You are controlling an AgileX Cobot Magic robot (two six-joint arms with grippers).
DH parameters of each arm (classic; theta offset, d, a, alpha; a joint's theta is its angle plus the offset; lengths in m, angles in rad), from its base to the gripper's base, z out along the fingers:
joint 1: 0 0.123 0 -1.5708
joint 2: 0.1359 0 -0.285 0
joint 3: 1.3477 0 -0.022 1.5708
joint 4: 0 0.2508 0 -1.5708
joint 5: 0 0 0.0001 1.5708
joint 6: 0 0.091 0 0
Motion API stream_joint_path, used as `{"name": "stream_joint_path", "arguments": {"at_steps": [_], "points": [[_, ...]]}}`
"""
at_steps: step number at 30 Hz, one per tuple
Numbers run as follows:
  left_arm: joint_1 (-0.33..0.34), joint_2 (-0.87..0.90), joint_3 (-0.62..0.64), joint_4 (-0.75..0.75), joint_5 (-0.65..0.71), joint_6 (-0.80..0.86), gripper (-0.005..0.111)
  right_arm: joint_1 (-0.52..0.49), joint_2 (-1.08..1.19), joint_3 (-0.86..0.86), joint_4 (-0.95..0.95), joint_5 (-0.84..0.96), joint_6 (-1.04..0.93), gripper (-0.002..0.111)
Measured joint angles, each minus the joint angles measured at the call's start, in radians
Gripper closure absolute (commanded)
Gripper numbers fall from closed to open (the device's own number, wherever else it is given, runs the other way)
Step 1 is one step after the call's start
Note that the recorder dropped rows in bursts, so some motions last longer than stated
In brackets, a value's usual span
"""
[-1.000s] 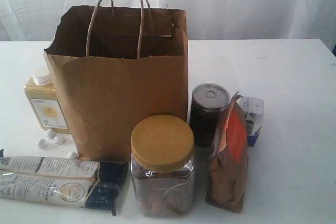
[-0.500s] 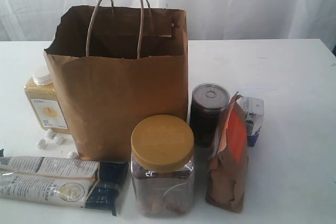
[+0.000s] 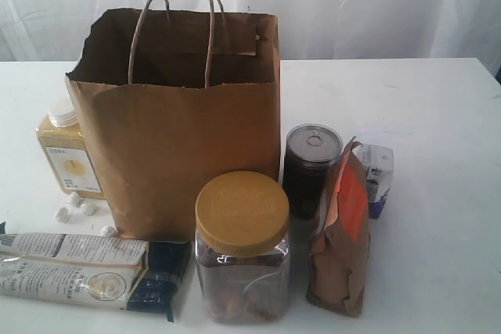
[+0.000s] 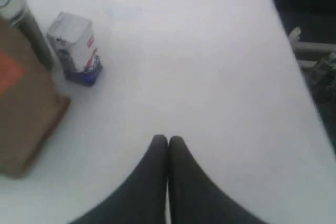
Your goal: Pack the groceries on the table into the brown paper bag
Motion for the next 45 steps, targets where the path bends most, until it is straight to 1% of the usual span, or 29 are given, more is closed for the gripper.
{"name": "stream_joint_path", "arguments": {"at_steps": [3, 5, 6, 8, 11, 16, 21, 24, 27, 31, 34, 37, 40, 41, 42, 43, 45], "points": [[0.000, 0.000, 0.000, 0.000, 0.000, 0.000, 0.107, 0.000, 0.095, 0.000, 0.166, 0.094, -0.134, 0.108], [0.000, 0.000, 0.000, 0.000, 0.000, 0.000, 0.107, 0.000, 0.189, 0.000, 0.346, 0.189, -0.256, 0.108], [0.000, 0.000, 0.000, 0.000, 0.000, 0.000, 0.107, 0.000, 0.213, 0.000, 0.395, 0.211, -0.281, 0.108], [0.000, 0.000, 0.000, 0.000, 0.000, 0.000, 0.107, 0.000, 0.245, 0.000, 0.428, 0.222, -0.299, 0.108], [0.000, 0.000, 0.000, 0.000, 0.000, 0.000, 0.107, 0.000, 0.261, 0.000, 0.437, 0.231, -0.308, 0.108], [0.000, 0.000, 0.000, 0.000, 0.000, 0.000, 0.107, 0.000, 0.259, -0.020, 0.438, 0.296, -0.315, 0.108], [0.000, 0.000, 0.000, 0.000, 0.000, 0.000, 0.107, 0.063, 0.257, -0.105, 0.438, 0.337, -0.315, 0.108], [0.000, 0.000, 0.000, 0.000, 0.000, 0.000, 0.107, 0.115, 0.267, -0.170, 0.442, 0.338, -0.298, 0.108], [0.000, 0.000, 0.000, 0.000, 0.000, 0.000, 0.107, 0.144, 0.294, -0.178, 0.496, 0.333, -0.298, 0.108], [0.000, 0.000, 0.000, 0.000, 0.000, 0.000, 0.107, 0.150, 0.325, -0.188, 0.529, 0.269, -0.316, 0.108], [0.000, 0.000, 0.000, 0.000, 0.000, 0.000, 0.107, 0.150, 0.366, -0.228, 0.532, 0.255, -0.348, 0.108], [0.000, 0.000, 0.000, 0.000, 0.000, 0.000, 0.107, 0.150, 0.434, -0.300, 0.511, 0.257, -0.361, 0.108], [0.000, 0.000, 0.000, 0.000, 0.000, 0.000, 0.107, 0.150, 0.530, -0.406, 0.441, 0.280, -0.359, 0.108], [0.000, 0.000, 0.000, 0.000, 0.000, 0.000, 0.107, 0.150, 0.613, -0.481, 0.380, 0.315, -0.359, 0.108], [0.000, 0.000, 0.000, 0.000, 0.000, 0.000, 0.107, 0.150, 0.648, -0.509, 0.356, 0.323, -0.353, 0.108], [0.000, 0.000, 0.000, 0.000, 0.000, 0.000, 0.107, 0.150, 0.741, -0.570, 0.294, 0.330, -0.318, 0.108], [0.000, 0.000, 0.000, 0.000, 0.000, 0.000, 0.107, 0.150, 0.856, -0.630, 0.245, 0.334, -0.286, 0.108]]}}
